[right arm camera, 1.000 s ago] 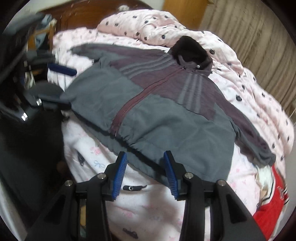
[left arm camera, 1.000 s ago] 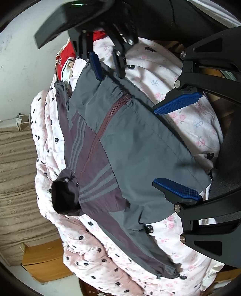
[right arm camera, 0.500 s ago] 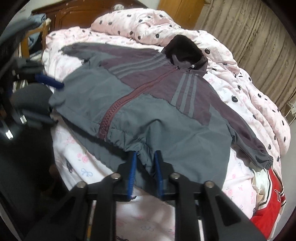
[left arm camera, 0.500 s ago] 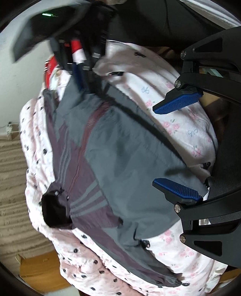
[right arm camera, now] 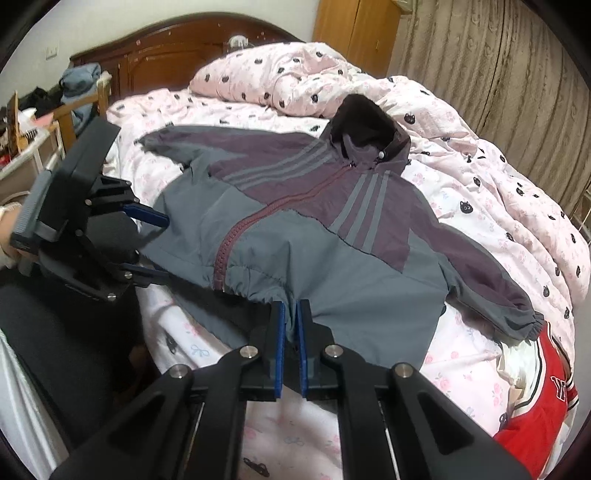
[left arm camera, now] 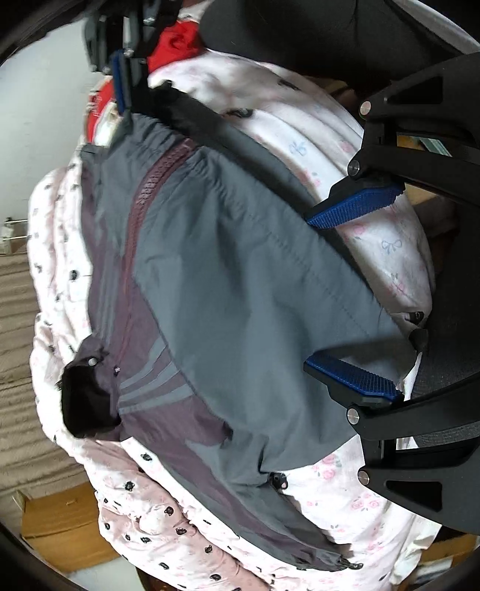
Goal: Fold clothes
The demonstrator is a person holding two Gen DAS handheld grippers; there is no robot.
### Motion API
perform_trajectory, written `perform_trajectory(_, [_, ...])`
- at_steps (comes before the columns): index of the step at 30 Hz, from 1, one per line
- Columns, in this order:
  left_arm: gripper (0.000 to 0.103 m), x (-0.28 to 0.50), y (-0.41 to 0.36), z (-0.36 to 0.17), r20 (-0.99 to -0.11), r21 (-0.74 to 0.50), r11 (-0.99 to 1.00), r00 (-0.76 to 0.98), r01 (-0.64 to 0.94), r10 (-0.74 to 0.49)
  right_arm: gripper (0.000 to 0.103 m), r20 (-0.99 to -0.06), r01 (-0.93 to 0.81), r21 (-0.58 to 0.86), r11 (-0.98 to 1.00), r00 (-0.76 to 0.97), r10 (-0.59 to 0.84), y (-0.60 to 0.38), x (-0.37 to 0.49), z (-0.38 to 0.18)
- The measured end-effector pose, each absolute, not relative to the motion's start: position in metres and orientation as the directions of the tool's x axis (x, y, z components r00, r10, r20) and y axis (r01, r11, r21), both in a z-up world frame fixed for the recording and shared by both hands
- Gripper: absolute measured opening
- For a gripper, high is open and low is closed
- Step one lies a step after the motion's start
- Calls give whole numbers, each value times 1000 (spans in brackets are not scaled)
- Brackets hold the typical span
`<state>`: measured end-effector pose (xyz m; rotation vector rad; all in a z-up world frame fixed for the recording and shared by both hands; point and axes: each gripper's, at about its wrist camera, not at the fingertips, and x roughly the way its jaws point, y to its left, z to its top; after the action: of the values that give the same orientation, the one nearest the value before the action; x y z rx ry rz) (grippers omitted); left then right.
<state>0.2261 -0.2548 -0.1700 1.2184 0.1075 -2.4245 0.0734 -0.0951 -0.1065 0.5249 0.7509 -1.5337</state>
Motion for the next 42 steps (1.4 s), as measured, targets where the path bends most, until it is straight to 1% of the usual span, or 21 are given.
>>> perform_trajectory(2, [60,231,-261,-164,-772,86,-912,-552,401,-316,7,-716,988,-152,14,-100,-691,-92,74,-102])
perform_trajectory(4, [31,234,-265,-162,-783,56,-918,-554,392,-285,7,-721,989,-145,33,-83,-688,-89,75,-100])
perform_trajectory(6, [22,234,-267,-164,-800,49,-923,-538,381,-264,7,-731,989,-140,56,-65,-679,-86,76,-101])
perform_trajectory(7, [17,234,-267,-167,-812,47,-927,-526,372,-253,1,-736,988,-137,67,-56,-675,-85,77,-101])
perform_trajectory(10, [12,234,-265,-177,-848,42,-936,-483,349,-218,1,-777,984,-156,89,-66,-626,-88,78,-120])
perform_trajectory(12, [11,233,-265,-184,-870,40,-939,-451,343,-201,0,-804,984,-149,97,-63,-591,-91,77,-137])
perform_trajectory(14, [7,232,-270,-191,-893,29,-935,-411,355,-183,0,-824,987,-136,91,-61,-563,-93,75,-152])
perform_trajectory(17, [7,235,-277,-199,-913,15,-924,-371,382,-168,0,-840,991,-113,70,-58,-539,-93,69,-166])
perform_trajectory(20, [7,240,-278,-193,-905,7,-921,-389,389,-171,1,-828,995,-82,63,-33,-560,-87,66,-157])
perform_trajectory(23, [7,244,-272,-176,-873,-24,-929,-461,370,-161,1,-791,998,-44,54,-2,-612,-81,64,-134])
perform_trajectory(26, [9,237,-268,-157,-824,-39,-929,-538,368,-178,2,-747,1000,-8,29,13,-665,-87,59,-110])
perform_trajectory(27, [11,232,-267,-153,-813,-45,-928,-554,370,-182,2,-740,1000,-1,26,17,-673,-92,60,-106])
perform_trajectory(29, [21,215,-271,-146,-791,-66,-923,-583,380,-184,2,-738,1000,-12,18,3,-675,-109,66,-106])
perform_trajectory(31, [37,200,-277,-142,-767,-84,-918,-613,387,-188,2,-745,1000,-24,10,-11,-667,-126,73,-111])
perform_trajectory(32, [39,194,-279,-143,-760,-100,-916,-623,390,-183,2,-756,1000,-23,4,-15,-654,-135,76,-118])
perform_trajectory(33, [40,188,-281,-143,-753,-116,-913,-633,392,-177,2,-772,1000,-20,-4,-18,-636,-141,76,-126])
perform_trajectory(37, [40,171,-285,-174,-799,-111,-907,-579,407,-162,2,-836,999,-10,-33,-26,-548,-152,74,-162])
perform_trajectory(39, [40,173,-274,-183,-800,-67,-915,-569,399,-189,2,-851,1000,-4,-30,-19,-524,-146,75,-176])
perform_trajectory(42, [40,176,-258,-189,-818,13,-927,-529,376,-226,2,-858,1000,9,-24,-4,-514,-139,75,-179])
